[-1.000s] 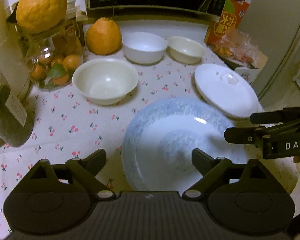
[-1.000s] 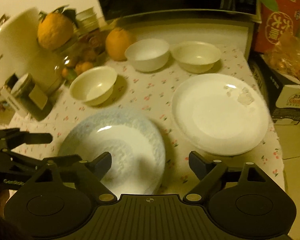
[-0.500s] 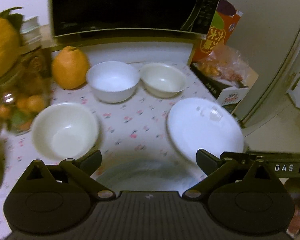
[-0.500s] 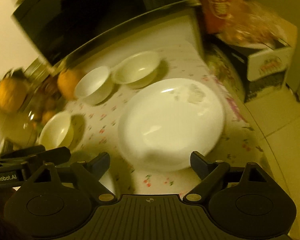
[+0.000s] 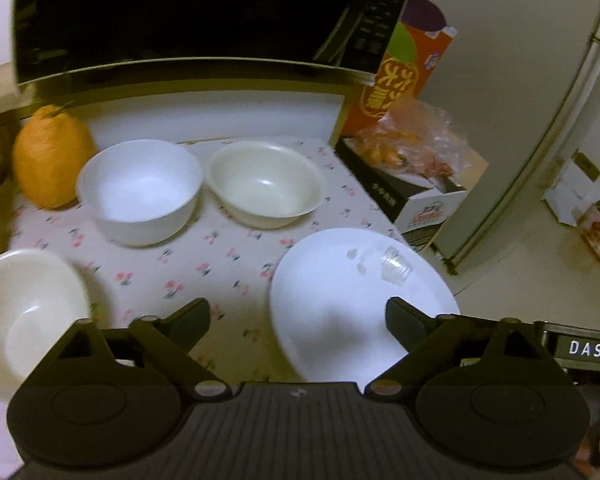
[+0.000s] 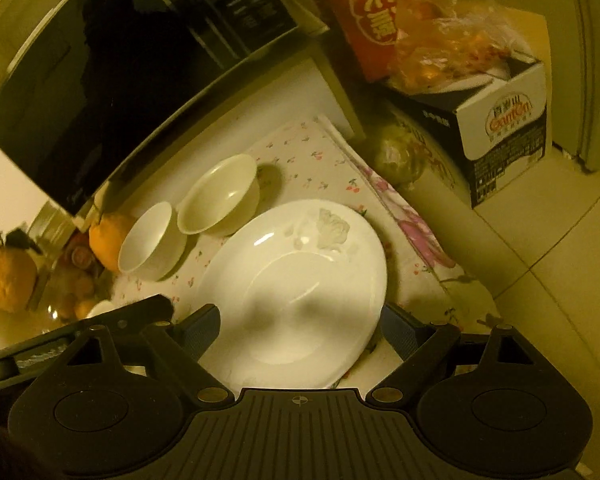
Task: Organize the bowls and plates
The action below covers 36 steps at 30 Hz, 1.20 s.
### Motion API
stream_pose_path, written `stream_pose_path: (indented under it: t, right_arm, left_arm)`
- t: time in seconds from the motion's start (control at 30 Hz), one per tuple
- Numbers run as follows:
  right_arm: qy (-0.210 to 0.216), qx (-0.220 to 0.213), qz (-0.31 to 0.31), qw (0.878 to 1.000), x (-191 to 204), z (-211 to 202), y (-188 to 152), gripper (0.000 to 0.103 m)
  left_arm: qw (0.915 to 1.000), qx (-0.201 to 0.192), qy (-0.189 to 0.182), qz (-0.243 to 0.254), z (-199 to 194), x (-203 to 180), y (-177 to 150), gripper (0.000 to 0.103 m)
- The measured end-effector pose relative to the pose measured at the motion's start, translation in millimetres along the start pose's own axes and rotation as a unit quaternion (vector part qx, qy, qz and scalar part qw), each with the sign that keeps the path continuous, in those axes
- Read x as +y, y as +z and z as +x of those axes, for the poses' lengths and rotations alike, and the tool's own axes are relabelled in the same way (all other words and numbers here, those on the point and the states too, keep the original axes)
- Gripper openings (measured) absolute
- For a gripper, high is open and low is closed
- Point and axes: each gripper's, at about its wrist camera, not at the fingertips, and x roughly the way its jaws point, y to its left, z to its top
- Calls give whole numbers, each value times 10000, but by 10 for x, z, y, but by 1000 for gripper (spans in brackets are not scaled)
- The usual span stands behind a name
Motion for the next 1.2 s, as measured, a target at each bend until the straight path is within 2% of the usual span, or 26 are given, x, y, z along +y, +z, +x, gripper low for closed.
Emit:
stream_pose_path:
  t: [0.07,0.13,0.23,0.4,0.53,0.73,0.9,1.2]
  right_arm:
    - [82,-51,125,9999,-40,20,2,89]
    - [140,-77,225,9996,-71,41,6,89]
    - [66,-153,386,9991,-113,55,10,82]
    - [-200,-118,544,9982,-220,135,6,53]
    - [-294,-45,601,9977,-269,213,-11,41]
    - [-407,-32,441,9982,-242,268,-42,32]
    - [-512,-80,411,9978,-255,249,-38,19]
    - [-287,-173,235,9992,-157,139,10,19]
  left_arm:
    - [10000,55,-75,24,86,4,4,80]
    - [9999,129,-108,-8,163,19,-2,69]
    - [9994,242,-200,-128,258,57,-11,54]
    - [9977,388,-244,-500,372,159,-27,34]
    - [9961,457,-246,-715,420,240,-51,18]
    - [9955,453,-269,-782,447,278,-81,13]
    - [9958,443,-200,-777,444,260,-76,12]
    - [9963,298,-65,-799,320,260,-82,11]
